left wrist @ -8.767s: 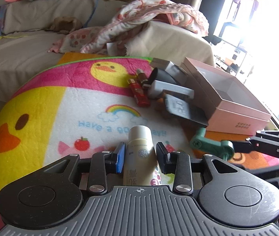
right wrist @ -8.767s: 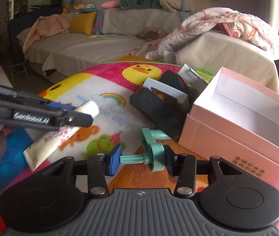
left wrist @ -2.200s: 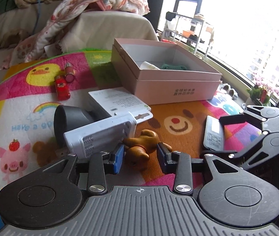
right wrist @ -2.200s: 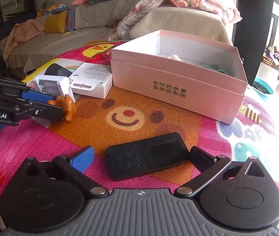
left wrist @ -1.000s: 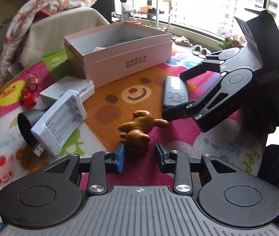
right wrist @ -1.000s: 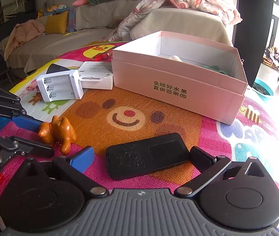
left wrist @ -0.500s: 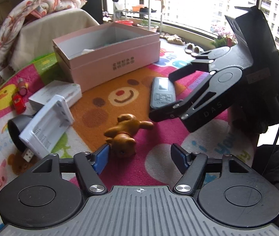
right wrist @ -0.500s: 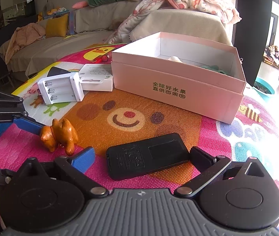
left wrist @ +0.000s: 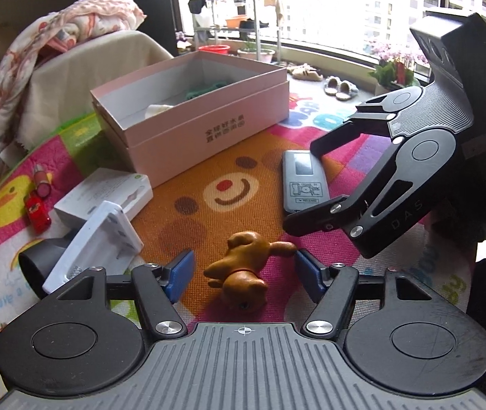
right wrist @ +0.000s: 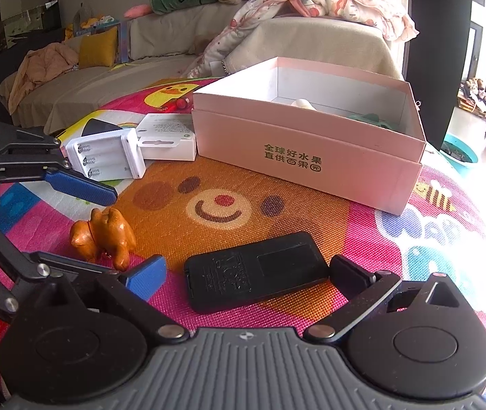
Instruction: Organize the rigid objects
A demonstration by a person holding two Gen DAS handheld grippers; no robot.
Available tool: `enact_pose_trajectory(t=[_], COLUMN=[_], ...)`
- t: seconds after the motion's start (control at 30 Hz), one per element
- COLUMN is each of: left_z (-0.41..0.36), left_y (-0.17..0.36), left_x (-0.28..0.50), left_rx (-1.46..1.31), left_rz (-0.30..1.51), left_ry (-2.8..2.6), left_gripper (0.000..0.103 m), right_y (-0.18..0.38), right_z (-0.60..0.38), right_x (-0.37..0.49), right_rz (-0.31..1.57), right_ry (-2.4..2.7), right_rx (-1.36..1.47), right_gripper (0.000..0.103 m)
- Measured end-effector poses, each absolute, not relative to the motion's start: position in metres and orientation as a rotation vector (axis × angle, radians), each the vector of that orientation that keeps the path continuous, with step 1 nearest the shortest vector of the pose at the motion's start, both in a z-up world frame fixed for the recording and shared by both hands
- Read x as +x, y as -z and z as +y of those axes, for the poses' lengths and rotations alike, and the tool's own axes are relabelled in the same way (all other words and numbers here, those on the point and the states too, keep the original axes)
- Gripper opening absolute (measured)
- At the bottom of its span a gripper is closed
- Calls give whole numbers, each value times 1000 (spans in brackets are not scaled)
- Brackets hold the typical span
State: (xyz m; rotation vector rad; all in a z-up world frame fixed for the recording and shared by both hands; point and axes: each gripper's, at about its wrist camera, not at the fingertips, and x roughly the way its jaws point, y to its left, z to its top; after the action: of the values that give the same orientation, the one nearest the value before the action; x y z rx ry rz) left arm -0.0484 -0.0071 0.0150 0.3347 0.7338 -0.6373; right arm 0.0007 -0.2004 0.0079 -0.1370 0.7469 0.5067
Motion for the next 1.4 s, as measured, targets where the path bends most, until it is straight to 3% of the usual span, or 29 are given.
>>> enact_pose_trajectory(t=[0.03,0.07,0.33,0.4,0.43,0.6,0.8,1.0,1.23,1.4], left_z=[-6,-6,7,13,16,34,44,34,-4,19], left_y=[-14,-13,-9,-11,-13,-30,-97,-166,-137,-114], left_x=[-48,-49,-59,-60,-61,-62,-38,54,174,182], left_rx=[329,321,279,263,256,170,82,-65,-167,-162], left_rz=[733,730,690,696,692,665,513,368,547,548], left_ry=[639,647,634,615,607,589,591,561,530,471], left_gripper=[45,43,43,43,43,43,43,43,44,44], right_y=[-8,-8,-8,-8,-9,-18,-72,-140,-117,-91], right_z=[-200,-200,-192,-192,-192,-192,-212,-218,-182,-166], right_x=[1,1,8,8,6,-10,-16,29,86,103], right_rz=[747,748,750,747,740,709,557,345,382,424], right_ry=[-506,-505,-516,-523,-532,-524,-484,-335,-332,-296], right_rx=[-137,-140,-182,-189,-199,-267,-202,-168,-191,-205], right_gripper=[101,101,101,97,90,90,90,90,90,90])
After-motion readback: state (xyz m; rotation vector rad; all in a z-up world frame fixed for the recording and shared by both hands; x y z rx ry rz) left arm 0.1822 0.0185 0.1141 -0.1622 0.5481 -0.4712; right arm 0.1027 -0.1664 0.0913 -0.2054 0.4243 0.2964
